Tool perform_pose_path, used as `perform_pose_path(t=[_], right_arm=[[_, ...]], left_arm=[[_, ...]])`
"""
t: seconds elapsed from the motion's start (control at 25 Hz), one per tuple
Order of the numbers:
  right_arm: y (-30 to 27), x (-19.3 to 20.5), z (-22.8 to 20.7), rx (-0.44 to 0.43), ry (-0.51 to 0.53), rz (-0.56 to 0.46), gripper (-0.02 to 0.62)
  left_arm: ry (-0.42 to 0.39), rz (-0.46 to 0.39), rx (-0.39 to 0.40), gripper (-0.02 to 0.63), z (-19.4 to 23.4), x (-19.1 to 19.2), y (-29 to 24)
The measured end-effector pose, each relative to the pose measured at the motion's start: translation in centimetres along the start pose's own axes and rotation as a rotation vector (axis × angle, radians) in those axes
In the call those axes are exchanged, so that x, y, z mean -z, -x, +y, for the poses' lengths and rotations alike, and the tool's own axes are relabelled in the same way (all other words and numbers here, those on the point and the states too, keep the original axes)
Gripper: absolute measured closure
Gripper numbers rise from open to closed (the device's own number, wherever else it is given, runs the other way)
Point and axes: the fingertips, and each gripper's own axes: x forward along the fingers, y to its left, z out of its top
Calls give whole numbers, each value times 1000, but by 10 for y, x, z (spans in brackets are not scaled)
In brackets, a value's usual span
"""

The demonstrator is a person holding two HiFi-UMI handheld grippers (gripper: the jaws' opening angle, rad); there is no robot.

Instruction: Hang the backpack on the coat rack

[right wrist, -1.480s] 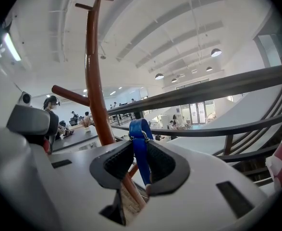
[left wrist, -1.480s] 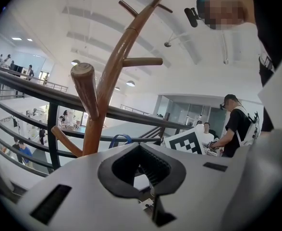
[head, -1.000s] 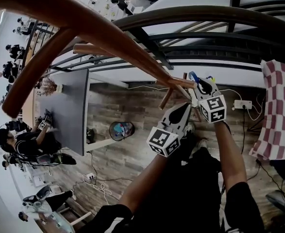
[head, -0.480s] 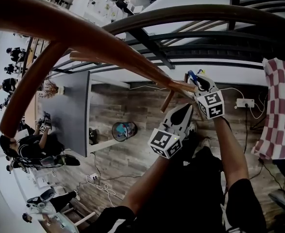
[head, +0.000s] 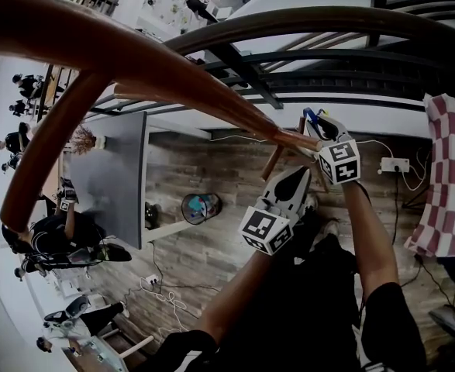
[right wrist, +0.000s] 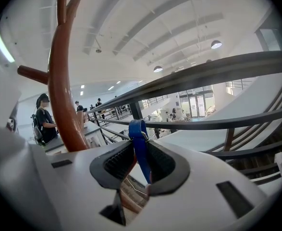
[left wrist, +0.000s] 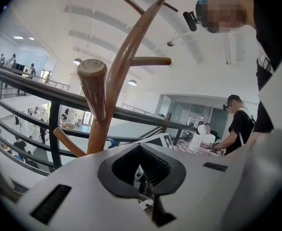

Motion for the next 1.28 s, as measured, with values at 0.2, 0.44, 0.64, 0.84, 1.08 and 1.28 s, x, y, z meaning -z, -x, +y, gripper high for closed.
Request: perform_pose_path(t=[0.2,0.44,0.64,0.84,1.08,1.28], right_arm=[[-3,3,4,-7,6,12,500],[-4,8,9,-19,28,31,500],[-4,15,13,-29,43,50,500],[-1,21,12,-26,43,69,500],[-2,33,19,-39,56,96,500],[-2,46,21,-37,73,124,500]], left_arm=[[5,-2,-1,600,0,0,1],[13,3,-5,600,3,1,1],[16,4,-3,598,1,1,1],[20,3,-3,600,0,-1,3],[26,6,-4,598,1,1,4],[30,7,-2,600,3,2,6]])
